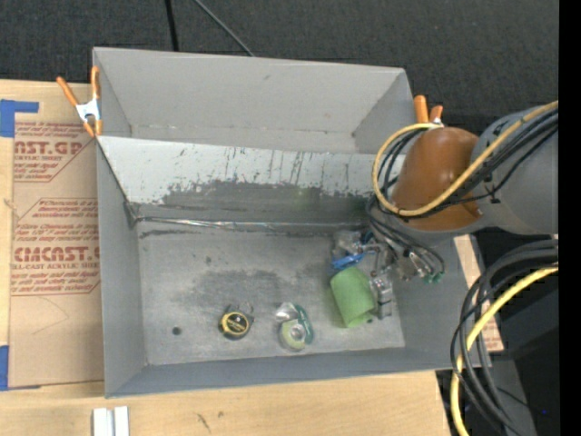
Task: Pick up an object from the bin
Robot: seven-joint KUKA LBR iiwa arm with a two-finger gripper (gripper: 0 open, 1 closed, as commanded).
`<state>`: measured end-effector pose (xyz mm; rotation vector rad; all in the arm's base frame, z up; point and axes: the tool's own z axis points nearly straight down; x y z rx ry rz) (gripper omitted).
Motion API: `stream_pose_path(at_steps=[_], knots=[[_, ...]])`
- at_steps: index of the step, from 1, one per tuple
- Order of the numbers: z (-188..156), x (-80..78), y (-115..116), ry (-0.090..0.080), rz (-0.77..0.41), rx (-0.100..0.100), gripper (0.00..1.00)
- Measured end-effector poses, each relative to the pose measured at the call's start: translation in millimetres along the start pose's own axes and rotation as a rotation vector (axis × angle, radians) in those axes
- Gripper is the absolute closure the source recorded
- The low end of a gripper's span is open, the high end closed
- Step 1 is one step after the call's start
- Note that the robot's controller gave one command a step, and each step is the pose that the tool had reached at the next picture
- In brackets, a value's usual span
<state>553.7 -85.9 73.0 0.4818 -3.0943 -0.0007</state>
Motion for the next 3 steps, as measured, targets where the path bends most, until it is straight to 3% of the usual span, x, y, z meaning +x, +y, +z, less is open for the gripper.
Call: stream_pose_path(at_steps=[1,2,3], knots=[[-3,0.8,-3,0.002,0.002,0.004,1.0],[-113,-8.3,10,-0.02,0.03,0.006,1.0],[-242,11.8,21,-0.02,-0.029,0.007,1.0]])
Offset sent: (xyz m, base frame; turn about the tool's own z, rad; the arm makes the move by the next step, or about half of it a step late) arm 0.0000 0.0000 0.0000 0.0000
